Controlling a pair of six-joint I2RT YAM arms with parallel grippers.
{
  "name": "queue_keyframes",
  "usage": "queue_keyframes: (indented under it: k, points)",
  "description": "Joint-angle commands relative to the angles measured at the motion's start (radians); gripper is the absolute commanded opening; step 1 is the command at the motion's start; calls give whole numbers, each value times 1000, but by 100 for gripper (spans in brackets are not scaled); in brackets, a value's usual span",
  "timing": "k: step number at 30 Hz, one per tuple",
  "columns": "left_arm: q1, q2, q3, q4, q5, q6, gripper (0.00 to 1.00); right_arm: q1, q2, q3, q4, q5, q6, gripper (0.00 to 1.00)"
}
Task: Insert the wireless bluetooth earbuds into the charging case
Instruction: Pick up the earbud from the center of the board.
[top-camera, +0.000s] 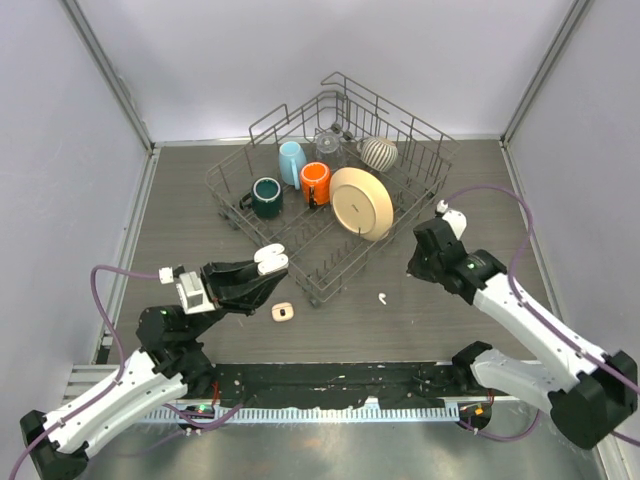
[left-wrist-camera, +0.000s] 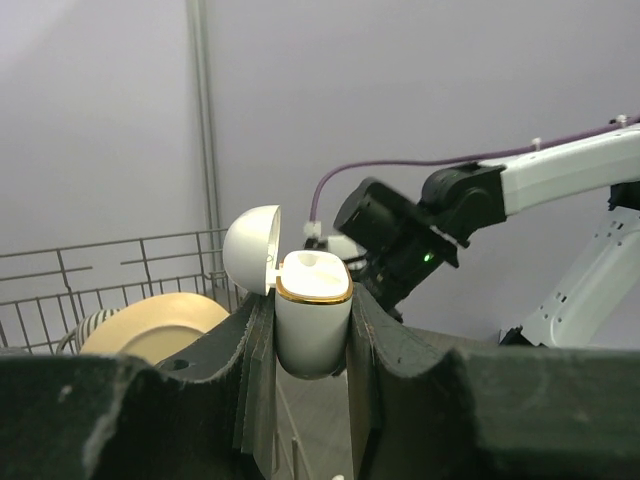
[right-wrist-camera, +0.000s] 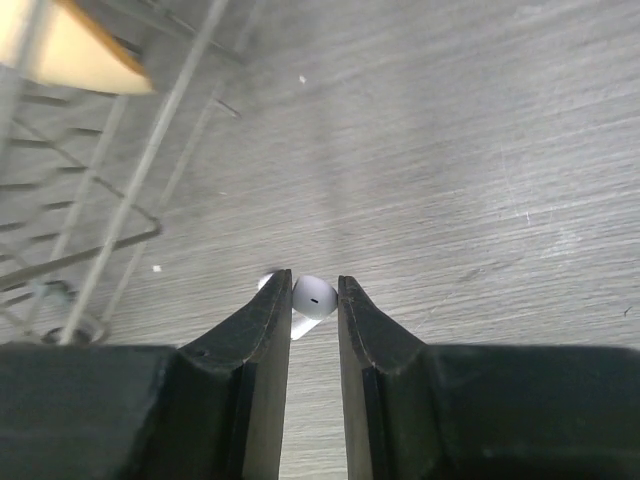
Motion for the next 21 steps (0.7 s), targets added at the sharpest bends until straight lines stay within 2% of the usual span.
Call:
queue_keyframes:
  k: [1,8,17,21]
  points:
    - [0,-9,42,-35,-23,26,0,13,-95,91,-74,53,-20,1]
    - [0,-29,54,-70,-25,23,0,46,-163,218,-141,65,-43,1]
    - [1,-22,36,-30,-31,-12,0,119,-201,398,-164,63,-75,1]
    - [1,1,55,-75,-11,-35,0,141,-206,490,-171,71,-115,1]
